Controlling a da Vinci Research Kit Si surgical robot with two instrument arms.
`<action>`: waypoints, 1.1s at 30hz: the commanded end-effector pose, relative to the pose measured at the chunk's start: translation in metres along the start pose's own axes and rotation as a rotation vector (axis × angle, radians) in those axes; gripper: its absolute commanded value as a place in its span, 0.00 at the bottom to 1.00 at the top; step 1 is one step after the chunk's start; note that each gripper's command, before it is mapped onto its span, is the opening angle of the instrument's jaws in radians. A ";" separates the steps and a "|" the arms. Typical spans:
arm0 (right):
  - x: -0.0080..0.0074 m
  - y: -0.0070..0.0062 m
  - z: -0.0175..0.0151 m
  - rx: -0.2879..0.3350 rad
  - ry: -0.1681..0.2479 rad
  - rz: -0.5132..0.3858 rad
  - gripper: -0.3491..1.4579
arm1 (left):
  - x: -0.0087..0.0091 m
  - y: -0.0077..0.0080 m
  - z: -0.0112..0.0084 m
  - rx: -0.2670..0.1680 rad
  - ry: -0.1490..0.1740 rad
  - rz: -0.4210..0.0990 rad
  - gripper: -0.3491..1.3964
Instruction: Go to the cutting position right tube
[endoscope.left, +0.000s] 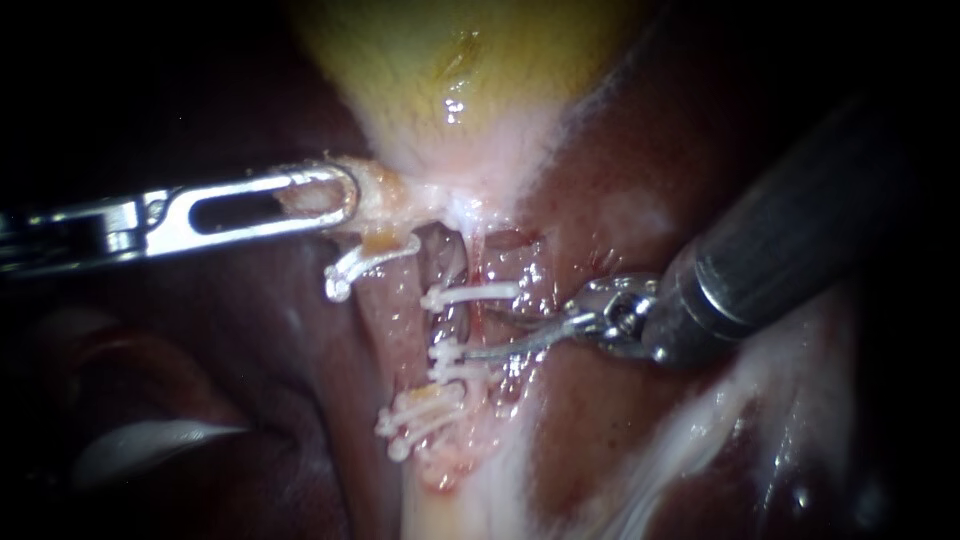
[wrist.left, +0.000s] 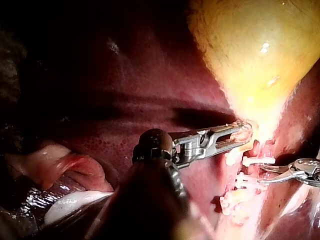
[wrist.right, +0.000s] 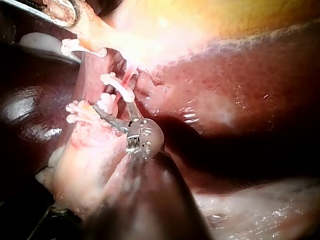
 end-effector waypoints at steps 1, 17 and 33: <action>0.0001 0.0000 0.0002 0.012 0.005 0.001 0.94 | 0.0000 0.0001 0.0001 0.001 -0.003 0.000 0.00; 0.0005 0.0010 0.0005 0.300 0.139 -0.134 0.93 | 0.0003 0.0002 0.0003 0.001 0.001 0.002 0.00; 0.0014 0.0008 0.0032 0.417 0.159 -0.214 0.86 | 0.0004 0.0004 0.0005 -0.001 0.002 0.003 0.00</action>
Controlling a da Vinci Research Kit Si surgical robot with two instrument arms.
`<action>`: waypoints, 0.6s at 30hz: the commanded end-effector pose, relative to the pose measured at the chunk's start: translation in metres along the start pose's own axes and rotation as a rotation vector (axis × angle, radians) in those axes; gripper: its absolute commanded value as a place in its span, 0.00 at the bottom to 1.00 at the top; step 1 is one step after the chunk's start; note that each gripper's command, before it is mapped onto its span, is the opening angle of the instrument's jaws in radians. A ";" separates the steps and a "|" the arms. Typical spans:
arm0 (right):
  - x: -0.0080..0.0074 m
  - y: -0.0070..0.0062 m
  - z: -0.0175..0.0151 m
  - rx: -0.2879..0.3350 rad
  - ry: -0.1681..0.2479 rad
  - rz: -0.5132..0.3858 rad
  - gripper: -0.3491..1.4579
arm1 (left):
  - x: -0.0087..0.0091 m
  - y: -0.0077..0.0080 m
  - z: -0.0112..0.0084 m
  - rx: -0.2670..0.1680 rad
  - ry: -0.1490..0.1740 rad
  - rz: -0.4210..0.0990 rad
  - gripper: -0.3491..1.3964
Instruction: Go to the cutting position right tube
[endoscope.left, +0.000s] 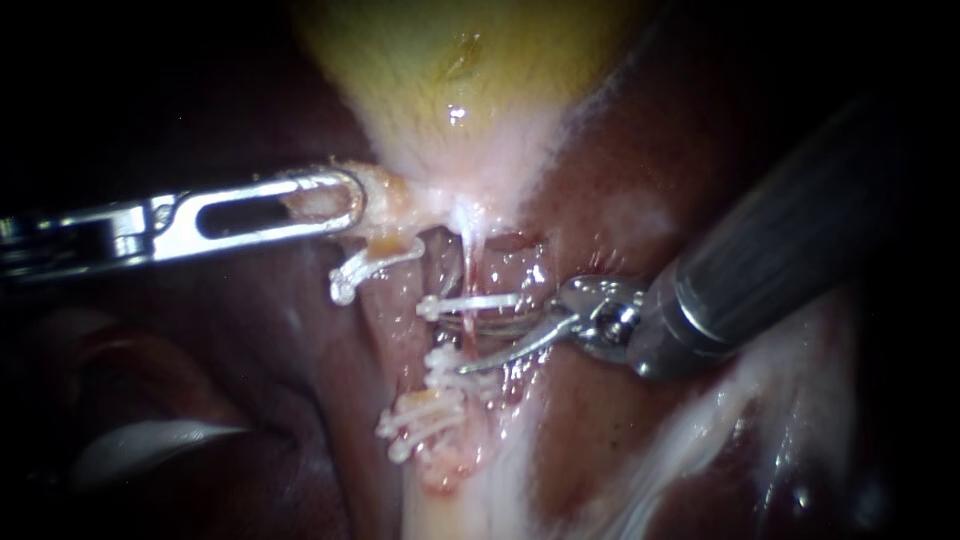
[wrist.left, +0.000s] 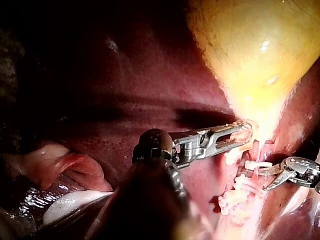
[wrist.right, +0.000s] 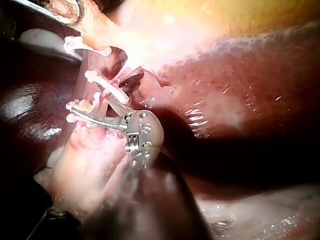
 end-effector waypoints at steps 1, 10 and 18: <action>0.0002 0.0002 0.0004 0.003 0.001 -0.001 0.86 | 0.0000 0.0000 0.0000 0.000 0.000 0.000 0.00; 0.0012 0.0016 0.0029 0.014 0.015 -0.011 0.87 | 0.0000 0.0000 -0.0002 0.000 0.001 0.000 0.00; 0.0016 0.0020 0.0035 0.011 0.044 0.004 0.88 | -0.0001 0.0001 -0.0002 0.001 0.001 0.000 0.00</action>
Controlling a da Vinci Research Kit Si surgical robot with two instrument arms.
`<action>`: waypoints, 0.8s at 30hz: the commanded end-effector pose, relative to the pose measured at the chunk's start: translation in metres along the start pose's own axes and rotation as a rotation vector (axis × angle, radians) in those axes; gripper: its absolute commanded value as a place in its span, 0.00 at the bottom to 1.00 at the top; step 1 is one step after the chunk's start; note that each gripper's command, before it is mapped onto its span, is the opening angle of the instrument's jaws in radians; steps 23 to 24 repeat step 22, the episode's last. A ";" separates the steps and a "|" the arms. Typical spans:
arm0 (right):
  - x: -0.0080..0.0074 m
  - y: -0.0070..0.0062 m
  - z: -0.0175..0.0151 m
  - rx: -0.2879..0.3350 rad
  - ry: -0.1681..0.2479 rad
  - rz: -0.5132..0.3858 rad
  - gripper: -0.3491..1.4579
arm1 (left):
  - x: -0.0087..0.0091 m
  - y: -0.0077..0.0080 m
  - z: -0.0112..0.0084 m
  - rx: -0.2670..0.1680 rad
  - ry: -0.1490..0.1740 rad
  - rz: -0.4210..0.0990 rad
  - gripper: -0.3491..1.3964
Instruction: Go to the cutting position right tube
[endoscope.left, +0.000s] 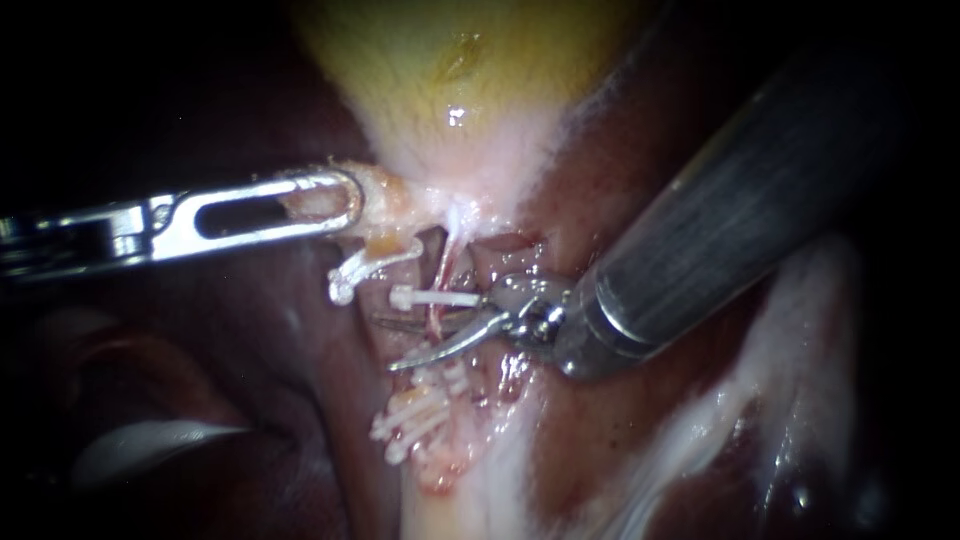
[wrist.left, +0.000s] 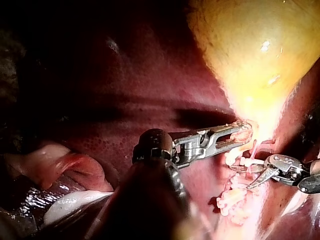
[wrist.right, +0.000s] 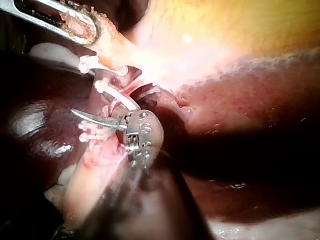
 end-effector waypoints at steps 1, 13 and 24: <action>-0.0001 0.0000 0.0001 0.003 0.005 0.005 0.88 | 0.0000 0.0000 0.0000 0.000 0.000 0.000 0.00; 0.0000 0.0001 0.0003 0.010 0.027 0.002 0.90 | -0.0001 0.0000 -0.0001 0.001 0.001 0.000 0.00; -0.0001 0.0000 0.0002 0.011 0.027 0.001 0.90 | -0.0001 0.0000 -0.0001 0.001 0.001 0.000 0.00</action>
